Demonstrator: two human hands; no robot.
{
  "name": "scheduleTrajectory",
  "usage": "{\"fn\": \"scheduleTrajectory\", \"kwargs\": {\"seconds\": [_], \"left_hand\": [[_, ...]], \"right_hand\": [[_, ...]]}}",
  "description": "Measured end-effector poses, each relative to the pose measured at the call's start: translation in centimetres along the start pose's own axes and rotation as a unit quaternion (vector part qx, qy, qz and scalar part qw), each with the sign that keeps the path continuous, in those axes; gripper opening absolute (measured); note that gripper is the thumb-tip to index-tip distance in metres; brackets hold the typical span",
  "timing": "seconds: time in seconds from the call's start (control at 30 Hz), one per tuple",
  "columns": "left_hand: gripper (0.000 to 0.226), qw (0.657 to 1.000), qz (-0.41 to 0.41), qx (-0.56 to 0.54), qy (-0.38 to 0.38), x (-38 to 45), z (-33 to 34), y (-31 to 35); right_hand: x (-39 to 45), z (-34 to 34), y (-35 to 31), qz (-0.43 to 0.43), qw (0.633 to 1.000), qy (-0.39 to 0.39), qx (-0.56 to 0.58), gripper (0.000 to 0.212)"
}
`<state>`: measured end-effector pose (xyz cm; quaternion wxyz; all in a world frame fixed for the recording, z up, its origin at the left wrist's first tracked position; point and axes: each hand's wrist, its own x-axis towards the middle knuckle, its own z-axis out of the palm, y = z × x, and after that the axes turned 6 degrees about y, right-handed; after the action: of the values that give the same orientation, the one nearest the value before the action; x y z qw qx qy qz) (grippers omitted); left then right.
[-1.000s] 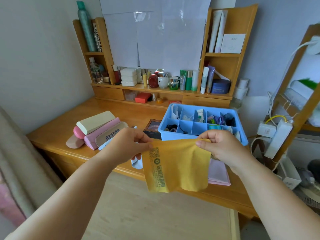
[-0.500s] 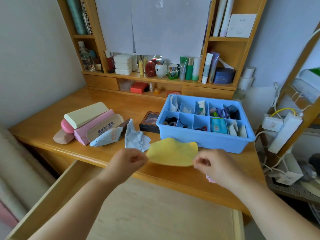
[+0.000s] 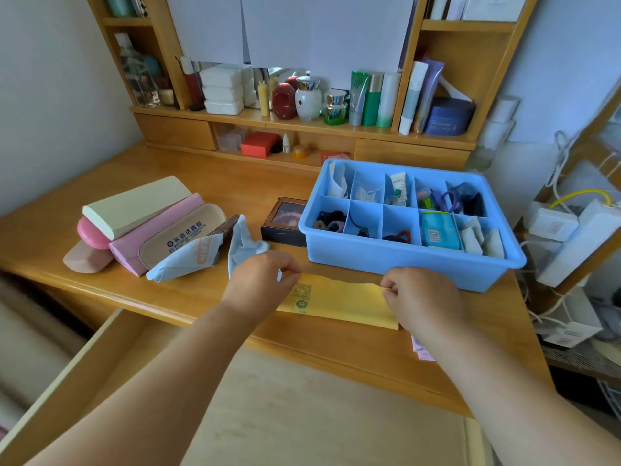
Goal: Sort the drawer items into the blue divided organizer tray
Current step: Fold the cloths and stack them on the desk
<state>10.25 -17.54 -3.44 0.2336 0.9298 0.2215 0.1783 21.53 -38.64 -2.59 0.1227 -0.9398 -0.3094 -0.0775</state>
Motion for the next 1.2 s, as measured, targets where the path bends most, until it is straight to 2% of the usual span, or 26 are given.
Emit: {"fn": "scheduleTrajectory", "kwargs": {"seconds": [0.1,0.17,0.23,0.3,0.37,0.5,0.57,0.63,0.67,0.77,0.83,0.87,0.9,0.93,1.0,1.07,1.13,1.2], "left_hand": [[0.018,0.999,0.029,0.03,-0.007,0.7,0.8,0.1],[0.022,0.997,0.065,0.018,0.042,0.2,0.7,0.1],[0.014,0.992,0.104,-0.008,0.074,-0.8,0.1,-0.1],[0.014,0.99,0.135,-0.008,0.026,-2.1,-0.6,-0.6],[0.021,0.983,0.18,0.04,-0.026,-2.9,-0.9,-1.3],[0.011,0.969,0.217,0.118,-0.004,-3.6,-1.3,-0.4],[0.011,0.978,0.188,0.092,0.015,-3.9,-1.8,0.2],[0.011,0.996,0.073,-0.036,0.031,-4.1,-3.0,0.5],[0.014,0.992,0.005,-0.122,0.017,-4.2,-3.7,0.6],[0.026,0.932,-0.121,-0.338,-0.049,-4.5,-5.1,0.9],[0.022,0.885,-0.178,-0.423,-0.072,-4.7,-5.4,1.2],[0.018,0.87,-0.206,-0.443,-0.071,-4.7,-5.4,1.2],[0.016,0.865,-0.228,-0.443,-0.059,-4.7,-5.2,1.2],[0.016,0.876,-0.24,-0.417,-0.038,-4.7,-4.9,1.2],[0.019,0.918,-0.229,-0.324,0.022,-4.9,-4.2,1.8],[0.019,0.945,-0.179,-0.261,0.083,-5.7,-3.4,3.3],[0.019,0.956,-0.122,-0.243,0.113,-6.8,-2.2,5.5],[0.017,0.956,-0.088,-0.255,0.118,-7.8,-1.0,7.4]], "right_hand": [[-0.2,0.2,-0.7,-0.022,0.998,0.004,-0.06,0.018],[-0.7,0.1,-1.0,-0.064,0.995,0.033,-0.068,0.02],[-1.7,-0.3,-1.1,-0.118,0.992,0.042,-0.029,0.018],[-2.8,-0.8,-1.1,-0.138,0.99,0.013,0.006,0.028],[-3.6,-1.1,-0.8,-0.141,0.99,-0.015,-0.017,0.029],[-3.9,-1.2,-1.0,-0.175,0.981,-0.024,-0.075,0.025],[-3.9,-1.9,-0.7,-0.119,0.993,-0.006,-0.01,0.018],[-3.6,-3.2,0.0,-0.018,0.99,-0.025,0.134,0.014],[-3.5,-3.9,0.3,0.03,0.974,-0.044,0.219,0.015],[-3.4,-5.5,0.6,0.123,0.896,-0.094,0.416,0.015],[-3.6,-5.6,0.4,0.173,0.836,-0.126,0.505,0.012],[-3.7,-5.4,0.3,0.191,0.823,-0.132,0.518,0.01],[-3.7,-5.1,0.1,0.208,0.82,-0.131,0.517,0.008],[-3.7,-4.8,-0.1,0.221,0.822,-0.123,0.51,0.007],[-3.6,-4.3,-0.5,0.225,0.846,-0.088,0.476,0.009],[-3.8,-4.1,-1.5,0.192,0.882,-0.057,0.427,0.013],[-4.5,-4.2,-3.0,0.148,0.909,-0.042,0.387,0.019],[-5.0,-4.2,-4.3,0.12,0.911,-0.042,0.392,0.022]]}}
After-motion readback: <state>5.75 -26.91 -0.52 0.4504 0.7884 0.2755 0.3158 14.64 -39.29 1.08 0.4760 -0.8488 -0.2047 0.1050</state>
